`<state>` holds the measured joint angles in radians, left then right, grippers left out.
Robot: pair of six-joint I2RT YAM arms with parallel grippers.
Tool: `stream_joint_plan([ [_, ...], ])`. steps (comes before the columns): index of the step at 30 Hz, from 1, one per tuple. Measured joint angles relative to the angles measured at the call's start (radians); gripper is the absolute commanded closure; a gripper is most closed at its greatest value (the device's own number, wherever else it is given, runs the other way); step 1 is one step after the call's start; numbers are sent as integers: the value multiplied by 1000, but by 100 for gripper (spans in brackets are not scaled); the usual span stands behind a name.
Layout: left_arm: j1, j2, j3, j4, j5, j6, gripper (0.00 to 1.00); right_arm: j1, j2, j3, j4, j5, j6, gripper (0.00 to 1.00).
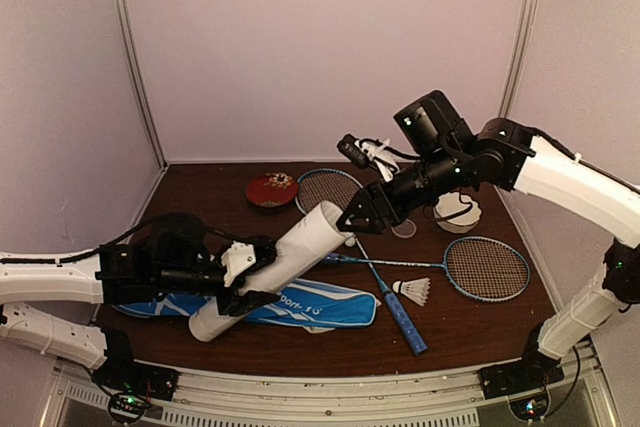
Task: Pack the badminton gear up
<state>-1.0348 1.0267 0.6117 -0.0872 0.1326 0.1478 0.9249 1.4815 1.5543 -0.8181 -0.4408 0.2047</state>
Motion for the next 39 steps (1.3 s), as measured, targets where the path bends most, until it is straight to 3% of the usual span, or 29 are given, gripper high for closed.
stream_joint_plan([
  [10,0,6,0,-43,-6,10,56,27,73,-1,26,2,0,36],
  [17,0,6,0,-32,-9,9,56,26,67,-4,71,-58,-15,28],
  [20,0,6,0,-16,-18,-2,56,-10,-3,-31,115,-116,-16,26],
  [24,0,6,0,-3,-26,-18,56,-164,-155,-100,203,-180,33,28],
  [27,0,6,0,11,-30,-27,56,-257,-273,-232,282,-157,105,29],
  [31,0,5,-11,45,-47,-49,56,-269,-446,-555,374,-63,257,41],
  [36,0,3,-29,65,-63,-74,56,-261,-668,-1030,512,97,509,39],
  [39,0,0,-34,65,-69,-81,56,-244,-721,-1172,552,174,613,38],
])
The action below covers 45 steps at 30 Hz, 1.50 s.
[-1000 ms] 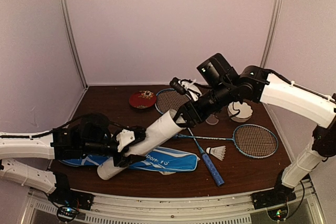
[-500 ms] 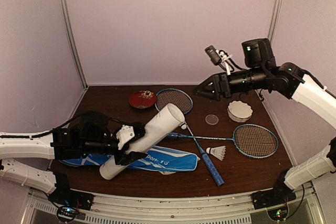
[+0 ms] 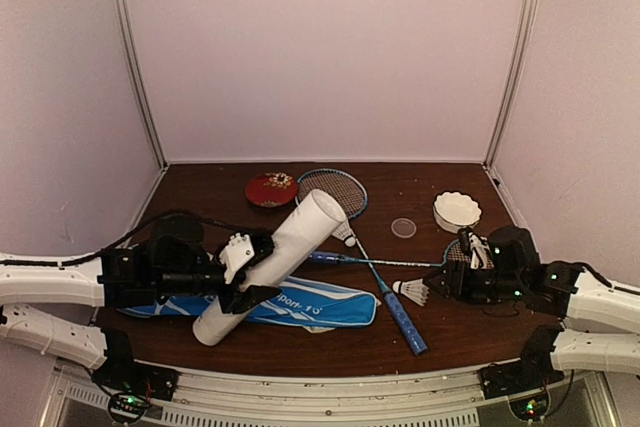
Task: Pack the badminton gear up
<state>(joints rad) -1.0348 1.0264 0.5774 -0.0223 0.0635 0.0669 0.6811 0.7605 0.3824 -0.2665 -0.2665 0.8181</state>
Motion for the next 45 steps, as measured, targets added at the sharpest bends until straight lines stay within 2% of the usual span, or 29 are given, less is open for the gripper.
stream_joint_plan([
  [5,0,-1,-2,8,-4,-7,56,38,11,-83,115,89,88,38],
  [12,0,1,-2,22,-4,-7,56,42,171,-99,303,102,121,44],
  [17,0,2,-2,22,-4,-7,56,42,272,-99,383,108,130,54],
  [23,0,13,-2,23,-4,-6,56,41,366,-92,420,119,132,89],
  [26,0,13,-1,24,-4,-6,56,41,364,-83,408,122,126,100],
  [30,0,14,-1,24,3,5,56,41,294,-47,344,121,92,100],
  [34,-3,14,2,11,16,29,56,41,170,77,197,91,-12,100],
  [36,-14,22,10,-12,18,48,56,40,135,200,95,54,-91,100],
  [42,-55,50,34,-64,19,94,56,83,135,617,-141,-88,-327,100],
  [45,-60,55,39,-77,23,106,56,154,153,731,-218,-135,-414,100],
])
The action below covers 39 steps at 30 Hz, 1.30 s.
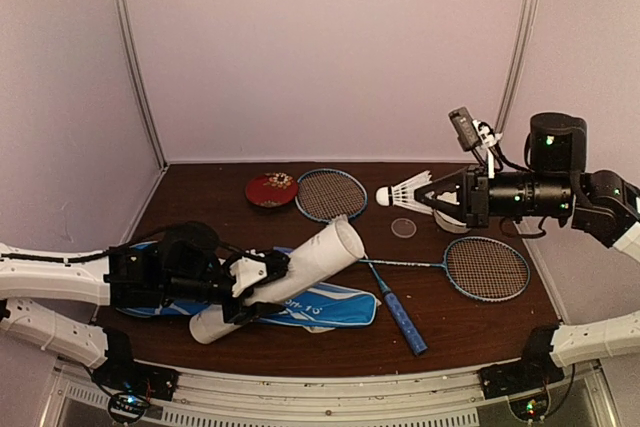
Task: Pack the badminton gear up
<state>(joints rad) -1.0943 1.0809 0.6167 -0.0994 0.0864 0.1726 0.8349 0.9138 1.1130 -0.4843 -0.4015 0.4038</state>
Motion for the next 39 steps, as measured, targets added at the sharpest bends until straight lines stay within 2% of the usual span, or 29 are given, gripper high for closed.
stream_joint_plan([
  [4,0,15,14,-24,8,8,56,108,82,78,-132,-21,-108,100],
  [15,0,15,18,-39,32,23,56,216,216,132,-204,-18,-154,100],
  [17,0,15,18,-41,37,24,56,223,235,143,-199,-19,-154,94],
  [23,0,15,19,-41,51,23,55,237,274,145,-150,-75,-137,48],
  [26,0,15,19,-40,56,23,55,237,278,144,-124,-112,-127,34],
  [39,0,-10,17,-39,74,2,54,256,328,148,-117,-162,-156,28],
])
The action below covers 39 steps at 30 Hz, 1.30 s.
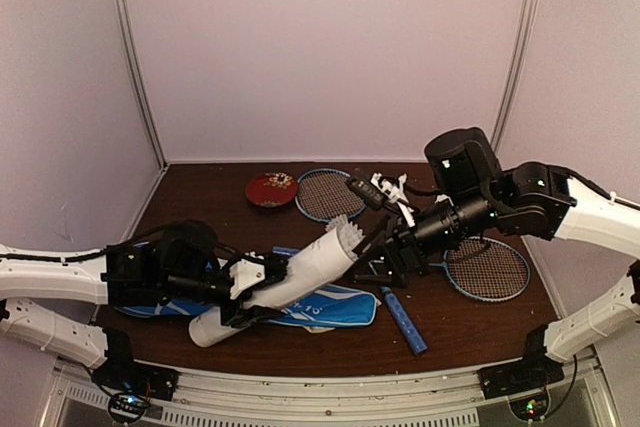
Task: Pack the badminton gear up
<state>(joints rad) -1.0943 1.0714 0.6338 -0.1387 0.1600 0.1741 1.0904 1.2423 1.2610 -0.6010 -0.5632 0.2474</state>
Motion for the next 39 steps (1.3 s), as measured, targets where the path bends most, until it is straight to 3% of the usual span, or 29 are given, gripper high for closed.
stream_joint_plan([
  [9,-4,0,-7,-23,-2,-1,54,32,96,35,0,-20,-46,33],
  [23,-7,-11,-8,-56,-19,-1,55,49,185,66,53,-90,-60,27],
  [39,-6,-22,-9,8,-20,-5,55,10,16,71,-17,-60,-80,29],
])
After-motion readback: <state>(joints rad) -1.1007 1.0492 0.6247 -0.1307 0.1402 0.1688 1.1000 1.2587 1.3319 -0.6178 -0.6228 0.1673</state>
